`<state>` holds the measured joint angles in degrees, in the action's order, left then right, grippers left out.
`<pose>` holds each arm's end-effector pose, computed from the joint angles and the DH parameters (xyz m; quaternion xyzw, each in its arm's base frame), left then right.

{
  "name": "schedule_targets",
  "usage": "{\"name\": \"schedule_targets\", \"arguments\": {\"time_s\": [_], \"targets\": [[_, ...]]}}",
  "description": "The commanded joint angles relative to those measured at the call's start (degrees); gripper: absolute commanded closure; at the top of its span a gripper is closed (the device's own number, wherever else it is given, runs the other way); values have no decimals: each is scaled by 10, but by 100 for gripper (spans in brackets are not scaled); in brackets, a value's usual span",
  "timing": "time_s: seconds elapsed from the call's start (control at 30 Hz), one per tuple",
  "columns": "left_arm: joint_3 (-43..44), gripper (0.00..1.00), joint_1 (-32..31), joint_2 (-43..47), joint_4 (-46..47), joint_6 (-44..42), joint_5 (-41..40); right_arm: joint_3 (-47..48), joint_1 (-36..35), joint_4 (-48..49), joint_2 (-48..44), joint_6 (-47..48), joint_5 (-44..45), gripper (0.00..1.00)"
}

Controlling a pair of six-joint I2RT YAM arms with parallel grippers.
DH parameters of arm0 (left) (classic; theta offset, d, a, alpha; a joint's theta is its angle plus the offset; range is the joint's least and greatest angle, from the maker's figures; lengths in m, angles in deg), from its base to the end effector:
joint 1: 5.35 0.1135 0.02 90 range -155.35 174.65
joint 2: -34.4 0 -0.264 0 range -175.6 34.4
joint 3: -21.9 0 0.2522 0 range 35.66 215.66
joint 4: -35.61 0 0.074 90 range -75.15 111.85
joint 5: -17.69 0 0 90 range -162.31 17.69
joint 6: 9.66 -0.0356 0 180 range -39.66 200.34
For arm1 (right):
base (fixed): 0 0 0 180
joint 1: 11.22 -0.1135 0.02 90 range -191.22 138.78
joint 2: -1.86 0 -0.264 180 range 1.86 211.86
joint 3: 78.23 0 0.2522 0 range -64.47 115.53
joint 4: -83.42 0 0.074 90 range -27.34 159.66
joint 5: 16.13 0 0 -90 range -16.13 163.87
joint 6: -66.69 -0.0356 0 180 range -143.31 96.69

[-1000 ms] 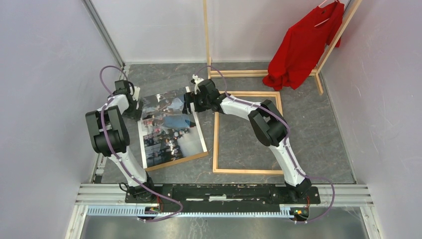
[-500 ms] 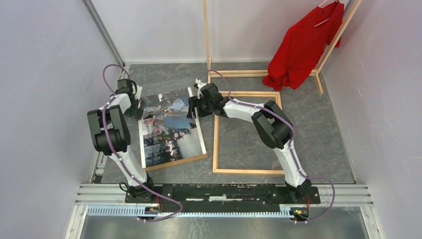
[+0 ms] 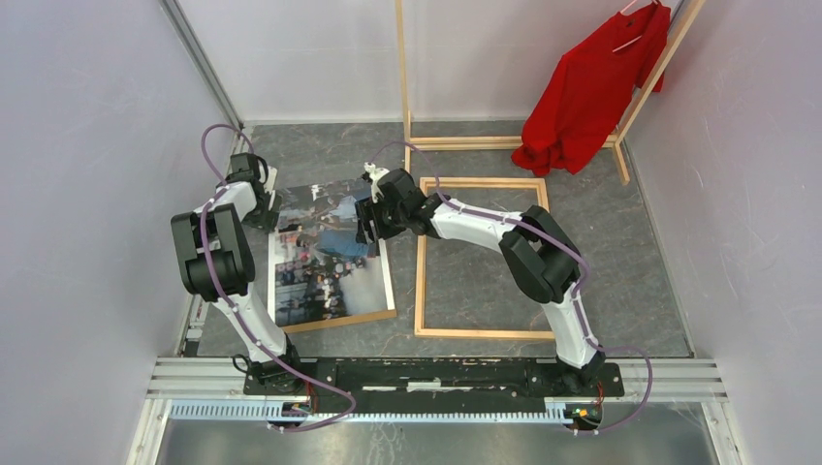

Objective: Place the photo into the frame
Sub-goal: Pick up the photo frame item at the center of the board.

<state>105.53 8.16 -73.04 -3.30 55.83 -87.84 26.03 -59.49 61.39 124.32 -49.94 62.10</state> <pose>0.3668 0.0979 0.1673 0.0606 0.9615 0.2002 0.1781 0.3170 0.3663 0.1872 -0.2118 0.8782 0.3284 0.2757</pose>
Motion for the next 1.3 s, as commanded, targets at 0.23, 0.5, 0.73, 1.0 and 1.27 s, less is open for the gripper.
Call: {"name": "schedule_targets", "arguments": {"time_s": [0.23,0.5,0.73,1.0,1.27], "targets": [[-12,10,-13,16,5,-1,17,-54,-10,111,-55,-48,-71,29],[-18,10,-12,23,4,-5,17,-168,11,317,-77,-233,-156,29],[-22,10,-13,30,3,-12,18,-229,18,446,-62,-347,-179,30],[-23,10,-13,30,-3,-15,19,-276,18,544,-53,-431,-167,29],[-15,9,-12,38,-15,-20,26,-253,17,474,-46,-402,-159,48]]}}
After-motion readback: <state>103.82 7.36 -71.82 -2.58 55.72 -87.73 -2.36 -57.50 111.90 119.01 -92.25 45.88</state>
